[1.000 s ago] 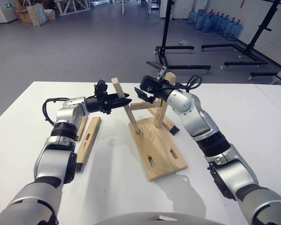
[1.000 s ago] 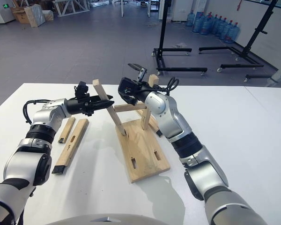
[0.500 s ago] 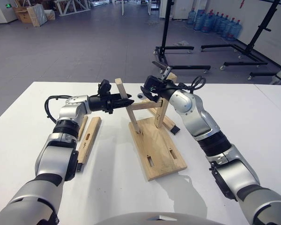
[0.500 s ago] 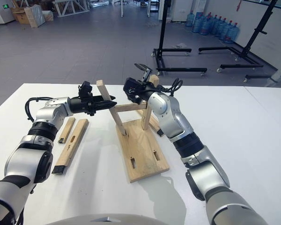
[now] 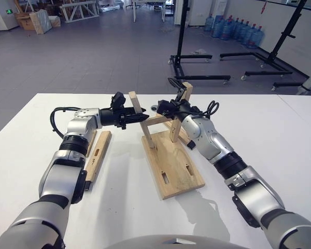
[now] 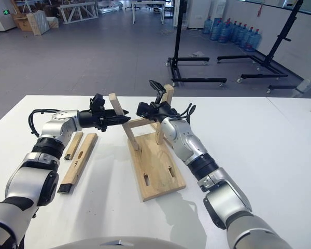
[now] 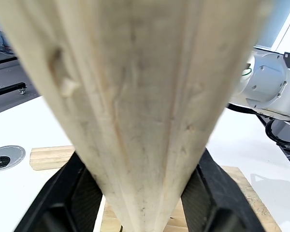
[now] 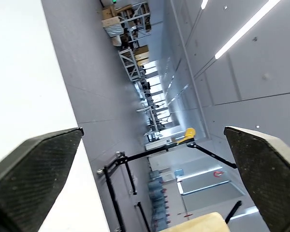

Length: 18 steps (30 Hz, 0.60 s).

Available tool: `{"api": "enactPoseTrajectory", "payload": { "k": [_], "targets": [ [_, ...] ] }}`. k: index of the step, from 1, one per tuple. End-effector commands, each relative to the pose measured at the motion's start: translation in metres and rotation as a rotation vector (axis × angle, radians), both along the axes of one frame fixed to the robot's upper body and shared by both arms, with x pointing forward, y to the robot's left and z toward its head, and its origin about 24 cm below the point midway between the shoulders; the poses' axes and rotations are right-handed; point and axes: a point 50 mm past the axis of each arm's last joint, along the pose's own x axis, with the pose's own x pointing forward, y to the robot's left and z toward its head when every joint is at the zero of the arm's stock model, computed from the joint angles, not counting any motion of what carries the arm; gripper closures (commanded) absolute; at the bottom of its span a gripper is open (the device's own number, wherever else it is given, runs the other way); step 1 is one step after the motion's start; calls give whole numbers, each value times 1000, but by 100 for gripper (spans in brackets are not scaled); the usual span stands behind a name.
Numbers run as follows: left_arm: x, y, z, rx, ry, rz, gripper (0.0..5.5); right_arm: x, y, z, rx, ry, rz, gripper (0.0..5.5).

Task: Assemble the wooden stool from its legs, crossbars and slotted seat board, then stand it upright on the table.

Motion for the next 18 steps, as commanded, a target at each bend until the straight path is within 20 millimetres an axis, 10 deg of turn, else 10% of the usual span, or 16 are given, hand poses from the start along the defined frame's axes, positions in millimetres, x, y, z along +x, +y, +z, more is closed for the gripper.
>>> {"api": "enactPoseTrajectory", "payload": {
  "k": [1,5,18],
  "targets": [
    [-11,-13,-33,123,66,-44,349,-29,-16,-105,-211,303,-28,10],
    [-13,-17,-37,96,64,-33,349,-33,-21,-109,-115,329,-50,10],
    [-8,-13,-31,186,-126,58,349,-15,-13,71,362,121,113,10]
  ]
}}
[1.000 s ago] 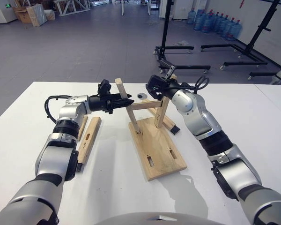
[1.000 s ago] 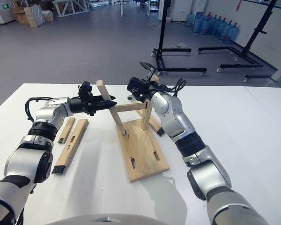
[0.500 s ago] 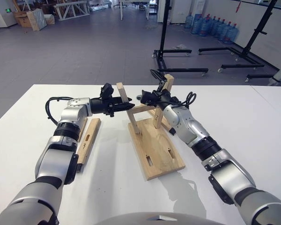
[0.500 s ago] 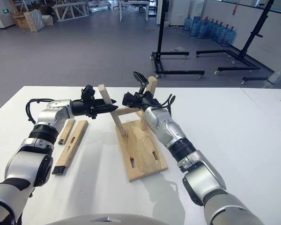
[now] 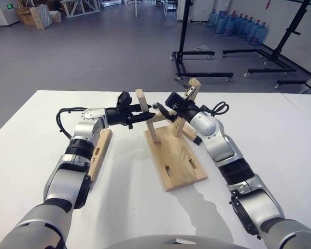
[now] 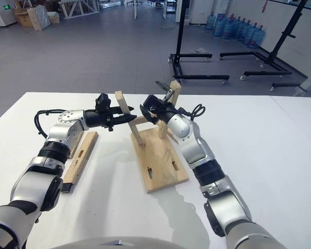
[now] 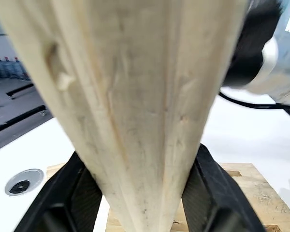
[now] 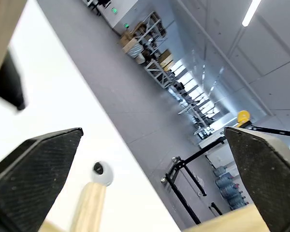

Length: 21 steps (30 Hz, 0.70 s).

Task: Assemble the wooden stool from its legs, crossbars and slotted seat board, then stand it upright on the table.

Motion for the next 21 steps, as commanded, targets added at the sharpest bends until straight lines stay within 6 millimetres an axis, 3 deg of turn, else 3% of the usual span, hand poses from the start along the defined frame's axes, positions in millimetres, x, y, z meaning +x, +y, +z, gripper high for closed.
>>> {"api": "enactPoseTrajectory", "payload": {
  "k": [1,5,7,9,13,14,15,17,21],
  "targets": [
    [-7,6,-35,174,78,49,349,-1,5,35,-47,-127,-6,10],
    [-9,6,-36,121,141,36,349,2,6,33,-146,-185,-48,10],
    [-9,7,-36,99,169,36,349,3,8,16,-231,-194,-57,10],
    [-10,6,-36,87,184,29,349,4,7,-19,-336,-149,-57,10],
    [-10,3,-35,78,197,18,349,-5,0,-112,-563,16,-33,10],
    [-10,2,-36,79,198,24,349,-8,0,-123,-558,44,-30,10],
    [-10,2,-36,79,200,31,349,-8,0,-126,-540,56,-28,10],
    [-8,3,-36,82,188,63,349,-2,2,-106,-394,61,-43,10],
    [-8,3,-37,87,173,72,349,9,6,-41,-138,-6,-19,10]
  ]
}}
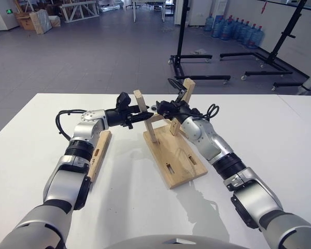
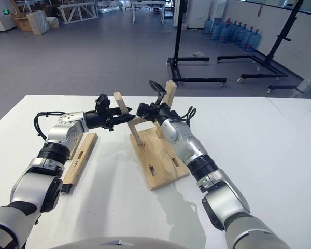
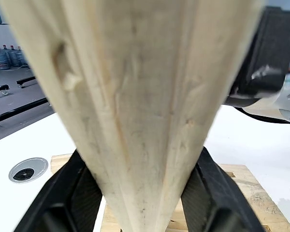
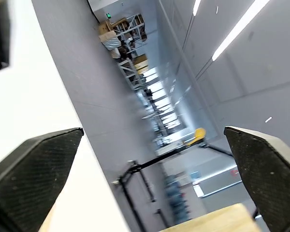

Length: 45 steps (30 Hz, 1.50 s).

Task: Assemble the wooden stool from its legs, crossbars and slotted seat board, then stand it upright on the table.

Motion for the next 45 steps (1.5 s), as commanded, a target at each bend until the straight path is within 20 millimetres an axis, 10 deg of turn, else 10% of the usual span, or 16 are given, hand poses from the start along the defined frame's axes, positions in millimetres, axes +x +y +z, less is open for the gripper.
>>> {"api": "enactPoseTrajectory", "payload": {
  "k": [1,7,15,25,34,41,45],
  "targets": [
    [-9,2,-30,105,83,4,349,-2,-4,14,92,101,37,10],
    [-9,1,-30,91,87,2,349,-5,-2,50,91,12,58,10],
    [-10,-1,-31,88,89,-11,349,-11,-17,-54,-137,254,-24,10],
    [-10,1,-31,75,111,-7,349,-7,1,79,188,-30,94,10],
    [-9,1,-28,68,105,-11,349,-5,-17,-19,-108,194,-2,10],
    [-5,2,-21,36,79,14,300,2,-7,41,197,102,55,10],
    [-3,2,-15,15,56,24,233,1,-6,42,232,119,54,10]
  ]
}}
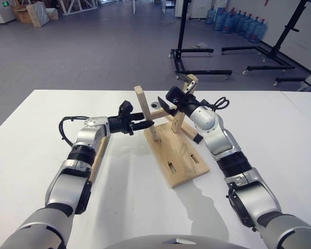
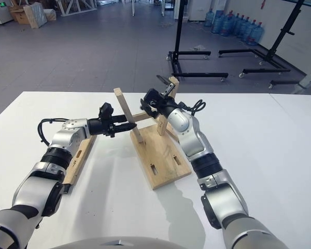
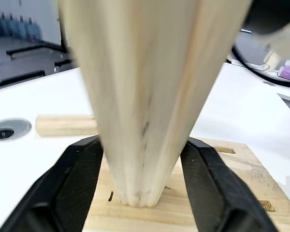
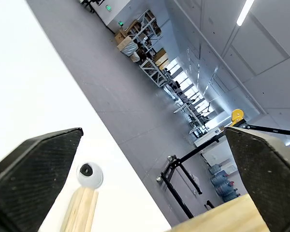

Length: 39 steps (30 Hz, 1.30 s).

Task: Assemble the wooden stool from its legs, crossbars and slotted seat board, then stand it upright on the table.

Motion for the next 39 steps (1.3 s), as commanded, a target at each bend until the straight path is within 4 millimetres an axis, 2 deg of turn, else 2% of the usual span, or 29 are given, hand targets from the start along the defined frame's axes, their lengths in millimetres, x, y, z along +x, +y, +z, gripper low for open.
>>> {"api": "enactPoseTrajectory", "payload": {
  "k": [1,5,8,9,14,16,18,20,22,24,26,27,29,32,35,37,39],
  "targets": [
    [4,0,9,-8,-36,9,216,0,0,5,26,7,-3,10],
    [-2,5,12,-10,-28,-38,162,1,-1,15,68,-2,-4,10],
    [-12,24,13,44,-36,-24,111,-1,-2,33,121,-25,15,10],
    [-15,31,16,56,-46,-10,111,-2,-3,40,143,-34,20,10],
    [-31,73,57,8,-135,176,111,-3,-6,86,378,-70,74,10],
    [-39,90,74,6,-186,324,111,-8,-13,111,494,-86,118,10],
    [-47,108,96,-43,-221,487,111,-20,-42,144,607,-140,120,10],
    [-53,119,112,-93,-251,621,111,-35,-74,169,680,-187,100,10],
    [-56,136,136,-263,-249,793,111,-59,-125,195,765,-237,33,10],
    [-59,168,153,-431,-205,1009,111,-85,-176,208,794,-251,-58,10],
    [-56,191,151,-487,-130,1165,111,-107,-211,204,747,-219,-185,10],
    [-56,199,144,-433,-88,1218,111,-113,-227,197,733,-181,-257,10],
    [-57,207,129,-373,-3,1222,111,-121,-255,181,754,-111,-381,10],
    [-57,219,102,-343,96,1300,111,-126,-275,143,745,51,-525,10],
    [-61,220,65,-230,193,1346,111,-129,-270,100,649,207,-550,10],
    [-60,215,50,-208,201,1346,111,-119,-253,68,546,285,-543,10],
    [-56,211,43,-207,196,1346,111,-108,-233,46,461,326,-502,10]
  ]
}}
